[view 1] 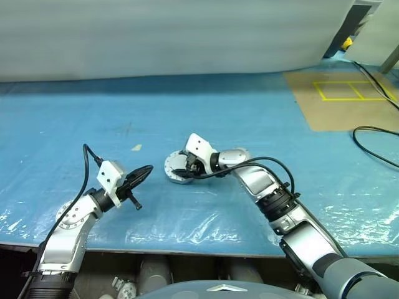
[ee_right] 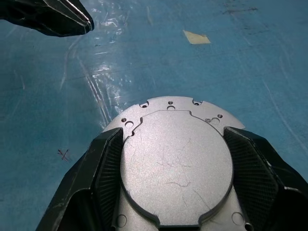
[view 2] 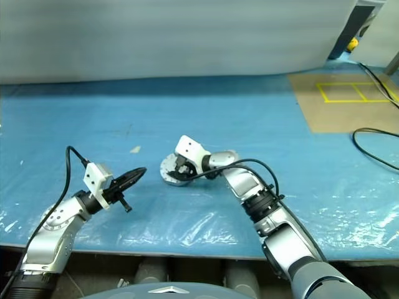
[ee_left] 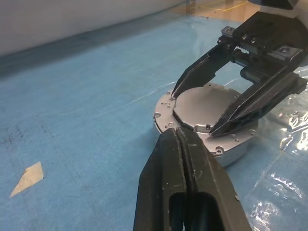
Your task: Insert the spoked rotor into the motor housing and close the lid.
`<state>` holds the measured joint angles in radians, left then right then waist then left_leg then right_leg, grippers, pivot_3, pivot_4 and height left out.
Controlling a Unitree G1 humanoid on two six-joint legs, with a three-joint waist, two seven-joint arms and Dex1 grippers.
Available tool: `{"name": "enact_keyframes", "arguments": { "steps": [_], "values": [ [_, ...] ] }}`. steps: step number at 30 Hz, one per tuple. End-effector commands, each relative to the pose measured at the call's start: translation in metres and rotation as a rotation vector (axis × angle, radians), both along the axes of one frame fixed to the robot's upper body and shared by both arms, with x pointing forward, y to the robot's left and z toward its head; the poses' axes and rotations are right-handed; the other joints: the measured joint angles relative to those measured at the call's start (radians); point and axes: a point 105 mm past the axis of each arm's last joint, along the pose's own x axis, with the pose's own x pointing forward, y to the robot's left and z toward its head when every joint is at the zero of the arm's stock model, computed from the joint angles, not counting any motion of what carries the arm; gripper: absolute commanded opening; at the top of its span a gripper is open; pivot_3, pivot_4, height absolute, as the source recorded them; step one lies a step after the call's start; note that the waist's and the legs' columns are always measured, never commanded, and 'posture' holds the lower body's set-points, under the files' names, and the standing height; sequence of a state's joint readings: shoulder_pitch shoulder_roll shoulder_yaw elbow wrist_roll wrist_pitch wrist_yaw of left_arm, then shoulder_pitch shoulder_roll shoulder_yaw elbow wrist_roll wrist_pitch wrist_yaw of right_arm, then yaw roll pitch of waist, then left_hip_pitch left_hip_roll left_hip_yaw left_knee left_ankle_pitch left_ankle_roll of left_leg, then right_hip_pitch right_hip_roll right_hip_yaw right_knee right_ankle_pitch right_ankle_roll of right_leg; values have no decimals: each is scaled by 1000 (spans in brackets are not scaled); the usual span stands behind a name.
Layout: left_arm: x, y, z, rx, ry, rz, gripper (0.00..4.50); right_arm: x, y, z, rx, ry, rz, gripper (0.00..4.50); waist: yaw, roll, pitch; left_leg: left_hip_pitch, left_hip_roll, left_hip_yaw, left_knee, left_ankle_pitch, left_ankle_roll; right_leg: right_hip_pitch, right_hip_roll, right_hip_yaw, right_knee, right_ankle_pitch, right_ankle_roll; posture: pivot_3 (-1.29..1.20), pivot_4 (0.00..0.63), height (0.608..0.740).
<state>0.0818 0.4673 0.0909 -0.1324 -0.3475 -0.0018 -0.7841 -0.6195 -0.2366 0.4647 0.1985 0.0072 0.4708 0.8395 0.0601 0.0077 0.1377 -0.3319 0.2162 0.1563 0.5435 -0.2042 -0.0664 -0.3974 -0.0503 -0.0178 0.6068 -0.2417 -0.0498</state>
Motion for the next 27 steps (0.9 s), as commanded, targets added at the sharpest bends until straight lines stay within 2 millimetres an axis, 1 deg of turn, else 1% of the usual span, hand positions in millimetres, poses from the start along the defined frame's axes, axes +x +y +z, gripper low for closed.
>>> {"name": "enact_keyframes", "arguments": {
  "steps": [1, 5, 6, 8, 9, 10, 13, 17, 20, 27],
  "values": [
    [0, -2, 9, 7, -41, -12, 0, -17, -51, -75, -227, 259, -125, 2946, 6, 0, -2, 0, -1, 0, 0, 0, 0, 1, -1, 0, 0, -1, 2, 0, 150, 740],
    [1, -3, 9, 6, -41, -15, 0, -4, -47, -69, -190, 211, -182, 2946, 5, -5, -7, -1, -5, 1, -2, 0, 0, 4, -3, 1, -1, -2, 0, 0, 150, 740],
    [2, -4, 9, 6, -41, -16, 0, -2, -43, -65, -163, 210, -189, 2946, 4, -5, -7, -1, -5, 1, -2, 0, 0, 4, -3, 1, -1, -2, 0, 0, 150, 740],
    [2, -4, 9, 7, -41, -17, 0, -4, -28, -54, -60, 251, -183, 2946, 3, -5, -7, -1, -5, 1, -2, 0, 0, 3, -3, 1, -1, -3, 1, 0, 150, 740],
    [3, -4, 9, 8, -42, -17, 0, -4, -22, -50, -33, 248, -175, 2946, 3, -5, -6, -1, -5, 1, -2, 0, 0, 3, -3, 1, 0, -5, 6, 0, 150, 740],
    [3, -5, 10, 7, -43, -17, 0, -4, -18, -48, -19, 241, -167, 2946, 2, -5, -6, -1, -5, 0, -2, 0, 0, 2, -3, 1, 0, -6, 6, 0, 150, 740],
    [3, -5, 10, 6, -43, -17, 0, -5, -12, -47, 5, 236, -167, 2946, -5, -6, -6, -1, -3, 0, -3, 0, 0, 1, -3, 1, 0, -6, 6, 0, 150, 740],
    [2, -5, 9, 6, -41, -15, 0, -7, -10, -52, -27, 203, -154, 2946, -19, -5, -6, -2, -3, 0, -3, 0, 0, 0, -3, 1, 0, -5, 6, 0, 150, 740],
    [2, -5, 9, 9, -40, -14, 0, -10, -6, -50, -2, 203, -142, 2946, -22, -6, -6, -2, -3, 0, -3, 0, 0, 0, -2, 1, -1, -5, 4, 0, 150, 740],
    [3, -8, 12, 12, -42, -21, 0, -6, -2, -46, 19, 162, -145, 2946, -22, -5, -6, -1, -3, 0, -3, 0, 0, 0, -2, 1, 0, -6, 5, 0, 150, 740]
  ]
}}
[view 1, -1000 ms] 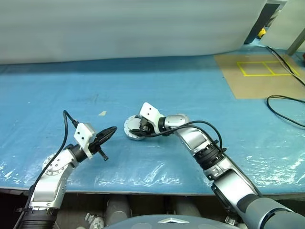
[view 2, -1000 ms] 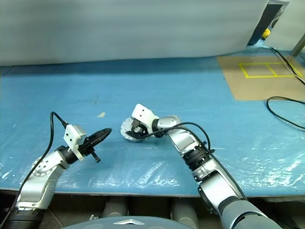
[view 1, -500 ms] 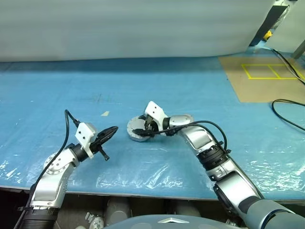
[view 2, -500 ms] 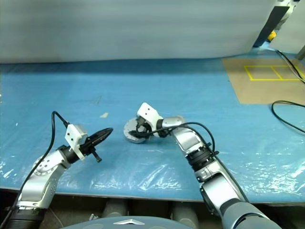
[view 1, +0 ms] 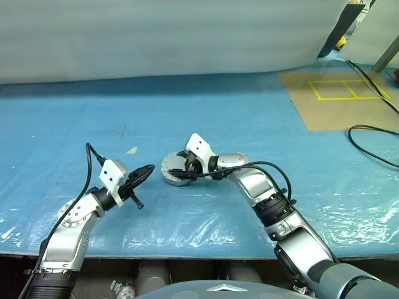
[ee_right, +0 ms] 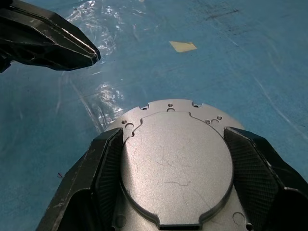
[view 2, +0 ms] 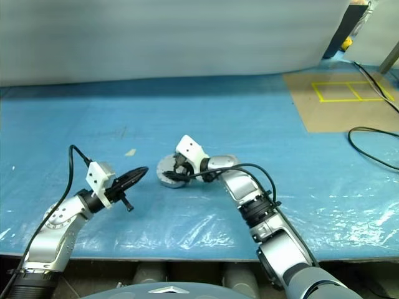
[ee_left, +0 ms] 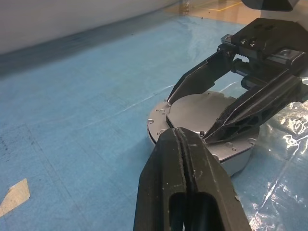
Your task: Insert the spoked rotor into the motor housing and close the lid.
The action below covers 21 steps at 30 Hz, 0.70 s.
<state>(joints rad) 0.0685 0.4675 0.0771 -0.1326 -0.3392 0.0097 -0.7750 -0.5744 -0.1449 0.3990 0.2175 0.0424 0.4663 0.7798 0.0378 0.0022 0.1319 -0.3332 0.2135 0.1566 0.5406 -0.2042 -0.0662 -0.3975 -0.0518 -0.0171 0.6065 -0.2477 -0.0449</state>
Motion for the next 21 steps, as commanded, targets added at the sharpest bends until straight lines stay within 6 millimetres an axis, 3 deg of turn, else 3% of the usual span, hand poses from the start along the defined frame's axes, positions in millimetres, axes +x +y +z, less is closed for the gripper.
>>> {"name": "enact_keyframes", "arguments": {
  "steps": [1, 11, 21],
  "values": [
    [1, -5, 13, 5, -46, -17, 0, -7, -15, -48, -118, 119, -62, 2946, 0, 0, 0, 0, 0, 0, 0, 0, 0, 0, 0, 0, 0, 0, 0, 0, 150, 740],
    [1, -5, 13, 6, -42, -18, 0, -13, -23, -67, -190, 97, -72, 2946, -3, 0, 0, 0, 1, 0, -1, 0, 0, -1, 1, 0, 0, 0, 0, 0, 150, 740],
    [2, -4, 12, 11, -38, -24, 0, -24, -15, -63, -216, 81, 29, 2946, -2, 0, 0, 0, 1, 0, -1, 0, 0, -1, 0, 1, -1, 0, 0, 0, 150, 740]
  ]
}}
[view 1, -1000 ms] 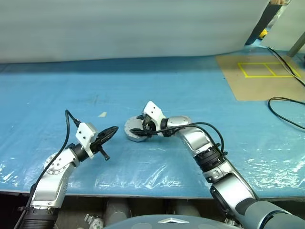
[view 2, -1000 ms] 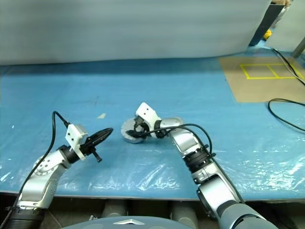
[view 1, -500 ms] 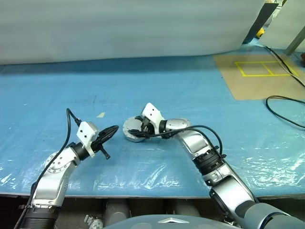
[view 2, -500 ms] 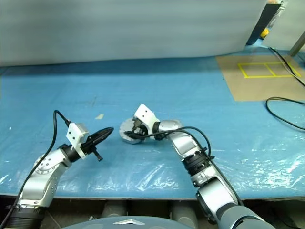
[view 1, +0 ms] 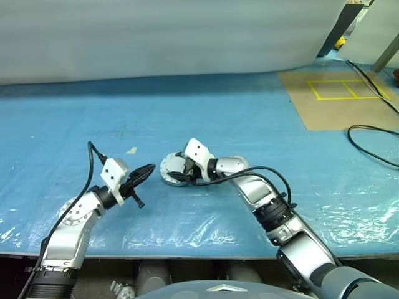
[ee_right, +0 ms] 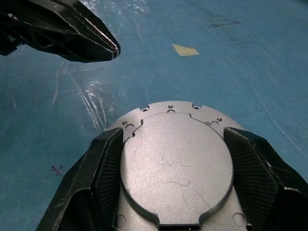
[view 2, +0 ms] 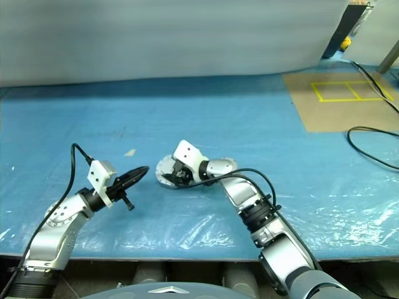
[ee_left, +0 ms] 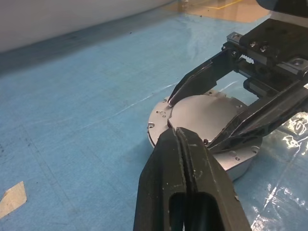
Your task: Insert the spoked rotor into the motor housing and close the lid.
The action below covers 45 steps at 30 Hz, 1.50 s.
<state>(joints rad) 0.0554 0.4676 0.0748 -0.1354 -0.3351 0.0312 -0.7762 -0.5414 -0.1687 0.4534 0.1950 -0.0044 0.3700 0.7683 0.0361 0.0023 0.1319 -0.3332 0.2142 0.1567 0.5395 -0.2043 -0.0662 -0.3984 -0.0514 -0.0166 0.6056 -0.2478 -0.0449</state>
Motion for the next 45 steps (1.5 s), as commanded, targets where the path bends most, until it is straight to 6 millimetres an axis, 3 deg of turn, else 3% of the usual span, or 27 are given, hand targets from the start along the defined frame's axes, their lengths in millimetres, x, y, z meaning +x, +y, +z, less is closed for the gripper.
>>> {"name": "enact_keyframes", "arguments": {
  "steps": [1, 8, 17, 23, 27, 36, 45],
  "values": [
    [0, -3, 11, 8, -45, -20, 0, -15, -15, -54, -163, 175, -39, 2946, -1, 0, 0, 0, 0, 0, 0, 0, 0, 0, 0, 0, 0, 0, 0, 0, 150, 740],
    [1, -4, 10, 11, -46, -24, 0, -8, -5, -37, -43, 214, -81, 2946, -13, 0, 0, -1, -1, 1, -3, 0, 0, -3, 1, 0, 0, 1, -4, 0, 150, 740],
    [0, 1, 8, 6, -52, -4, 0, -18, 5, -9, 137, 197, 23, 2946, -16, -1, 2, -5, -4, 0, -4, 2, -4, -7, 1, -1, -1, 3, -7, 0, 150, 740],
    [-9, 15, 11, -12, -67, 25, 0, -10, 8, 2, 172, 139, -11, 2946, -19, -3, 5, -10, -4, -3, -4, 2, -5, -8, 1, -4, -1, 4, -5, 0, 150, 740],
    [-14, 20, 7, -8, -60, 45, 0, -4, 5, -1, 111, 55, -29, 2946, -19, -5, 6, -10, -4, -4, -4, 2, -5, -8, 1, -4, -1, 3, -7, 0, 150, 740],
    [-24, 13, 0, -28, -49, 30, 0, -10, 6, 29, 326, 153, -23, 2946, -17, -7, 8, -9, -4, -4, -2, 2, -5, -8, 1, -4, 0, 2, -9, 0, 150, 740],
    [-22, -3, 0, -50, -51, -15, 0, -7, -8, 47, 357, 56, -49, 2946, -14, -9, 14, -11, -4, -6, -2, 2, -5, -9, 2, -6, 0, 5, -5, 0, 150, 740]
  ]
}}
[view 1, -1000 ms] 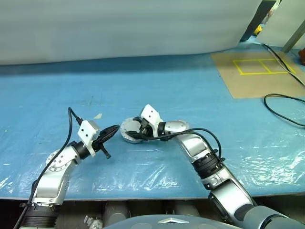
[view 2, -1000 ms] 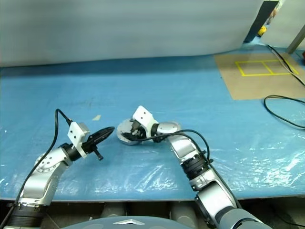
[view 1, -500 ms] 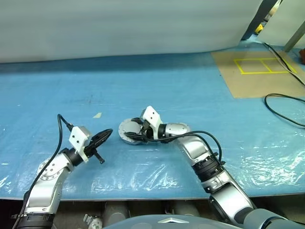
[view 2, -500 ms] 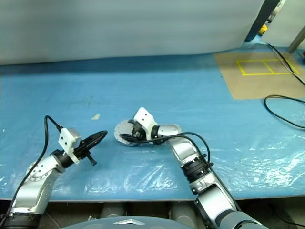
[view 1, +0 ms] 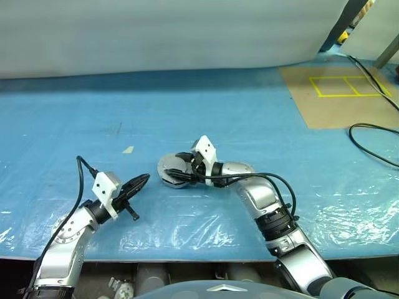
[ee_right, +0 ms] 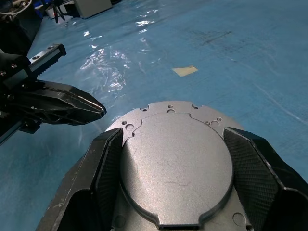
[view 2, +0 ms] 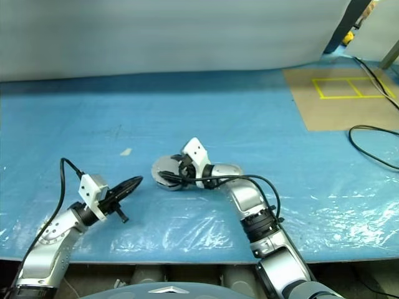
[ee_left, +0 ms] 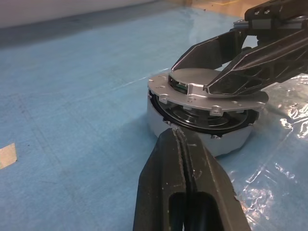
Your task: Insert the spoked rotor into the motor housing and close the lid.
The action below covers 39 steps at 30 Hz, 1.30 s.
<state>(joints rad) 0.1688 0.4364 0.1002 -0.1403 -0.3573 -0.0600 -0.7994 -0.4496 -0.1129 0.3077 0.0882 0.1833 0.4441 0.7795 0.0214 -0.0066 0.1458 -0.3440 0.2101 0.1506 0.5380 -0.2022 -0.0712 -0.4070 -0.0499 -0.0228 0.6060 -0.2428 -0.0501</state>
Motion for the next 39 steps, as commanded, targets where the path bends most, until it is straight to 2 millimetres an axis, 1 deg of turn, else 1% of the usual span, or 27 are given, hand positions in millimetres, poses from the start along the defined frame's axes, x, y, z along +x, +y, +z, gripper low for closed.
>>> {"name": "enact_keyframes", "arguments": {
  "steps": [1, 6, 15, 19, 23, 28, 35, 39],
  "values": [
    [0, -10, 12, -8, -55, -38, 0, 2, -4, 25, 59, -97, -16, 2946, 1, 0, 1, 0, 0, 0, 1, 0, 0, 0, 0, 0, 0, 0, 0, 0, 150, 740],
    [-2, -13, 10, -12, -49, -45, 0, 1, -4, 18, 8, -126, -31, 2946, 1, 0, 1, 0, 0, 0, 3, 0, 0, 0, 0, 0, 2, 0, 0, 0, 150, 740],
    [-5, -11, 9, -9, -37, -43, 0, 5, 5, 8, -51, -155, -87, 2946, 1, 0, 2, 0, 0, 0, 4, 0, 0, 1, 0, 0, 2, 0, 0, 0, 150, 740],
    [-5, -10, 10, -7, -37, -42, 0, 8, 2, -3, -122, -186, -106, 2946, 1, 0, 2, 0, 0, 0, 5, 0, 0, 2, 0, 0, 3, 0, 0, 0, 150, 740],
    [-4, -10, 12, -2, -36, -42, 0, 7, -2, -15, -187, -206, -92, 2946, 1, 0, 2, 1, 1, 0, 5, 0, 0, 4, 0, 0, 3, 0, 0, 0, 150, 740],
    [-4, -10, 13, 2, -32, -47, 0, 8, -7, -19, -221, -217, -68, 2946, 1, 0, 1, 3, 1, 0, 7, 0, 0, 6, 0, 1, 4, -2, -4, 0, 150, 740],
    [-3, -11, 13, 5, -29, -55, 0, 24, -13, -14, -228, -231, -98, 2946, 1, 0, 2, 3, 1, 0, 9, 0, 0, 7, 0, 1, 6, -1, -5, 0, 150, 740],
    [-2, -13, 13, 8, -29, -60, 0, 25, -12, -17, -242, -239, -91, 2946, 2, 0, 1, 3, 1, 0, 9, 0, 1, 7, 0, 1, 7, -1, -5, 0, 150, 740]
  ]
}}
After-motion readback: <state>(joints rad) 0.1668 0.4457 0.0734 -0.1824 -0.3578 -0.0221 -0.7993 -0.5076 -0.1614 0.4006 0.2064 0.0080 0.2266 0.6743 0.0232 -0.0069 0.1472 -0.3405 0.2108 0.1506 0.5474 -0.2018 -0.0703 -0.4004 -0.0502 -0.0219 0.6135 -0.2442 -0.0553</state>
